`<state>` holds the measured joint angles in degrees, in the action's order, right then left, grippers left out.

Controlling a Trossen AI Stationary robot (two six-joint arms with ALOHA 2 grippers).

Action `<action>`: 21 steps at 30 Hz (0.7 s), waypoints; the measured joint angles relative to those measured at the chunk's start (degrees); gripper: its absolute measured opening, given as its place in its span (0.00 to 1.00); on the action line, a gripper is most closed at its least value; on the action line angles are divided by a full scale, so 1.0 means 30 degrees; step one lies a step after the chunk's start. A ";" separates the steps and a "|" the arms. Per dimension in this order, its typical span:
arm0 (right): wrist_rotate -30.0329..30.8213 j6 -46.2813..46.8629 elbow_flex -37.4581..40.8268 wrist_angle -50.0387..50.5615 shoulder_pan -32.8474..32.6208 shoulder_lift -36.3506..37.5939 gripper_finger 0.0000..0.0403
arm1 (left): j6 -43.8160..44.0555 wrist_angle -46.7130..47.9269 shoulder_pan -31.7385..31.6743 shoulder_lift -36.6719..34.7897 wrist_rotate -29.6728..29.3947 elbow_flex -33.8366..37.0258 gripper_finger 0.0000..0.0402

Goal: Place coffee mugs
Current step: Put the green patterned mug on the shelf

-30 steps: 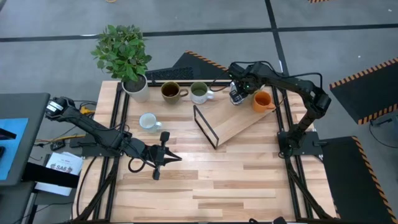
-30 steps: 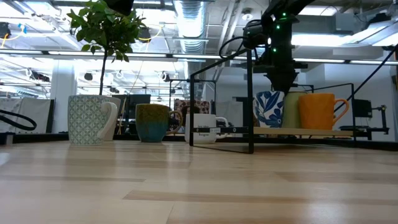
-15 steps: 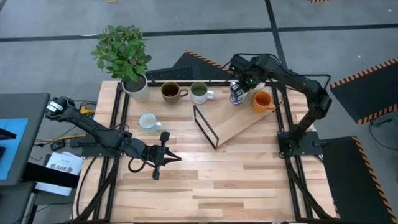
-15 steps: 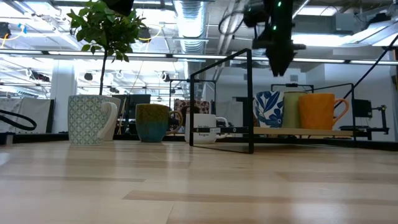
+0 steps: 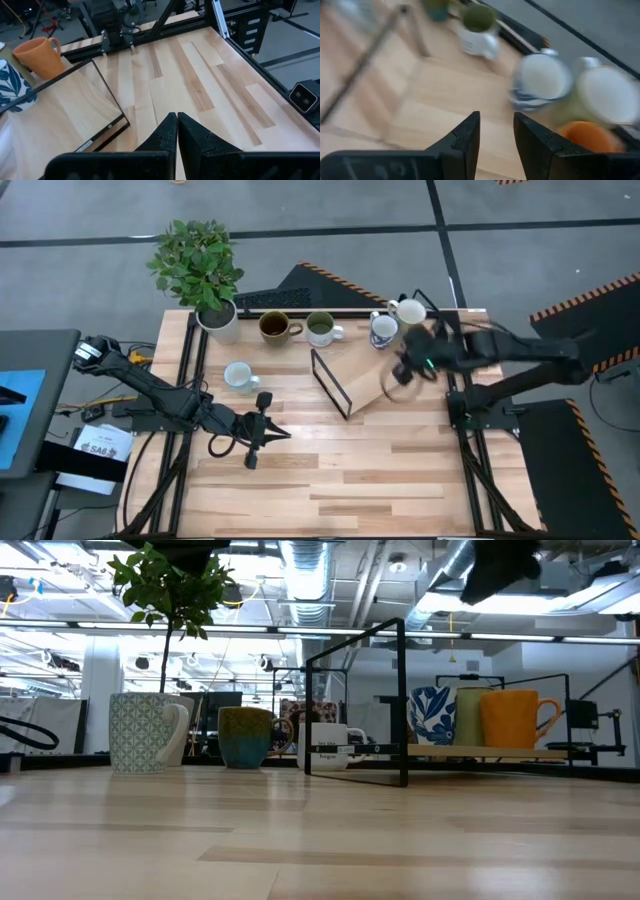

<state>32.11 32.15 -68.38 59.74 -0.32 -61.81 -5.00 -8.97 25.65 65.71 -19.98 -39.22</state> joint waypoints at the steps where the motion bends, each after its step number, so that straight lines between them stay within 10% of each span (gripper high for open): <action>1: 0.0339 0.0405 0.1287 -0.1262 -0.0903 0.0862 0.36 | 0.0013 0.0000 -0.0001 0.0000 -0.0089 0.0000 0.00; 12: 0.2586 -0.4163 1.2685 -2.0652 -0.6360 0.4428 0.36 | -0.0550 -0.0298 -0.0002 0.0000 -0.2880 0.0000 0.00; 21: 0.2330 -0.4738 1.3011 -2.1723 -0.6658 0.3991 0.36 | -0.0956 -0.0277 -0.0009 0.0000 -0.3688 0.0000 0.00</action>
<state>39.10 17.93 -29.34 -5.43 -20.30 -49.84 -7.87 -9.80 25.63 65.71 -31.04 -39.22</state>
